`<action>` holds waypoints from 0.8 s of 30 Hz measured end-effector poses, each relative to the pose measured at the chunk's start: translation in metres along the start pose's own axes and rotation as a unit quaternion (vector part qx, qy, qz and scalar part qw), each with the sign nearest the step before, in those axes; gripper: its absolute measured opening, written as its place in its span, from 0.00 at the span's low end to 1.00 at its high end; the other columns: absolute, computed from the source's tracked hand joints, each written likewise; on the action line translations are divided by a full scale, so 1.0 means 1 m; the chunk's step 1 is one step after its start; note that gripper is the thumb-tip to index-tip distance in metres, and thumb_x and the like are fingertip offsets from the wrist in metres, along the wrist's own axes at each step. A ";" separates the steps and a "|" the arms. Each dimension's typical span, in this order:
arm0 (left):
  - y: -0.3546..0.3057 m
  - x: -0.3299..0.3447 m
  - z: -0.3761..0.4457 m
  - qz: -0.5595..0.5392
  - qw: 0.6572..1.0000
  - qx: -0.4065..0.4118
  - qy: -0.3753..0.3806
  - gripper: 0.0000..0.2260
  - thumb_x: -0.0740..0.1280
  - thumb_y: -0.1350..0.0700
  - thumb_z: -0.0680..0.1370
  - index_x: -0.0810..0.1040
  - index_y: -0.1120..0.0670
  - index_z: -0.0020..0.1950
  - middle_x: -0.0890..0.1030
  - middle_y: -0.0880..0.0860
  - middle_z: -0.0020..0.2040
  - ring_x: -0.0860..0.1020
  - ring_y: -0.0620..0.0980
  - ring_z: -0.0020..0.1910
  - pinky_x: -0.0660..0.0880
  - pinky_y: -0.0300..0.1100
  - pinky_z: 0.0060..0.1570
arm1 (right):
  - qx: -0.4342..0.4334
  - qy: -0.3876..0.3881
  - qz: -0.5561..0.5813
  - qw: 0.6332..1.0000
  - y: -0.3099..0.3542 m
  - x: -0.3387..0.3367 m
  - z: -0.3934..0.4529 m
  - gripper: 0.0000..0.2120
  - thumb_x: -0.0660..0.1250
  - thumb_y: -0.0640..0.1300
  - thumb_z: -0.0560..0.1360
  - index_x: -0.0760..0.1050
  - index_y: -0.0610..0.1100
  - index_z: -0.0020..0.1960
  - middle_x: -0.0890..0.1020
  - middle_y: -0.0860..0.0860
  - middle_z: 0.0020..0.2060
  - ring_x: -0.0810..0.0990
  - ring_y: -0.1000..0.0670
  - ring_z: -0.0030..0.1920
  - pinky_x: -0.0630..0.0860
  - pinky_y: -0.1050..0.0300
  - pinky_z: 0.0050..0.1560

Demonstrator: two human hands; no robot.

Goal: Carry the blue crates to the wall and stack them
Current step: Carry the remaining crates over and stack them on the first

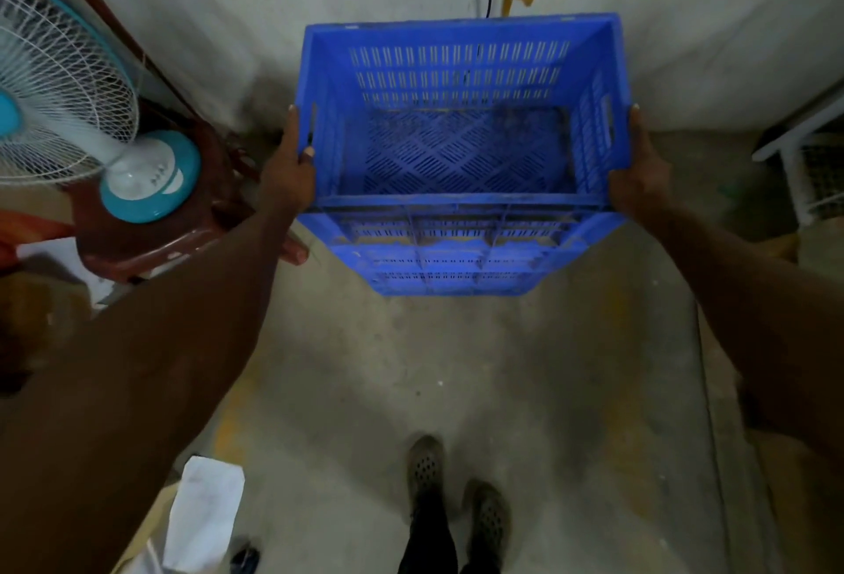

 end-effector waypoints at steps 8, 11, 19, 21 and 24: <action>0.016 0.000 0.013 0.038 0.999 0.005 0.024 0.28 0.59 0.56 0.82 0.53 0.45 0.81 0.75 0.64 0.68 0.78 0.65 0.58 0.71 0.44 0.52 | 0.032 0.025 -0.001 0.999 0.009 0.004 -0.013 0.40 0.57 0.39 0.72 0.48 0.63 0.78 0.77 0.33 0.60 0.78 0.31 0.55 0.75 0.44 0.56; 0.009 0.004 0.011 0.025 0.999 0.010 0.022 0.28 0.58 0.53 0.82 0.53 0.43 0.81 0.74 0.60 0.70 0.77 0.63 0.62 0.71 0.45 0.56 | 0.036 0.032 0.005 0.999 0.006 0.001 -0.003 0.41 0.58 0.36 0.72 0.49 0.62 0.78 0.76 0.34 0.62 0.78 0.33 0.55 0.75 0.47 0.55; 0.021 0.004 0.020 0.035 0.999 0.005 0.025 0.30 0.59 0.55 0.80 0.53 0.44 0.81 0.72 0.57 0.73 0.76 0.63 0.62 0.70 0.43 0.54 | 0.043 0.034 0.004 0.998 0.009 0.005 -0.011 0.42 0.58 0.37 0.71 0.48 0.63 0.78 0.78 0.32 0.54 0.79 0.32 0.50 0.73 0.51 0.48; 0.017 0.005 0.017 0.044 0.999 -0.009 0.009 0.30 0.59 0.55 0.81 0.53 0.43 0.81 0.74 0.58 0.71 0.78 0.63 0.58 0.69 0.43 0.50 | 0.042 0.036 -0.005 0.998 0.006 0.004 0.001 0.42 0.58 0.37 0.70 0.48 0.63 0.78 0.78 0.32 0.56 0.79 0.32 0.51 0.74 0.48 0.51; 0.018 0.014 0.002 0.027 1.000 0.000 0.001 0.30 0.58 0.53 0.80 0.51 0.41 0.81 0.75 0.57 0.70 0.78 0.62 0.58 0.72 0.45 0.53 | 0.048 0.032 0.000 0.998 0.008 -0.004 0.017 0.41 0.58 0.36 0.71 0.50 0.62 0.78 0.77 0.32 0.58 0.78 0.32 0.53 0.74 0.49 0.52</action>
Point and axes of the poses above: each hand's wrist, its own z-axis towards the middle knuckle, its own x-axis out of the palm, y = z × x, the point moved 8 cm from there along z, towards the middle knuckle
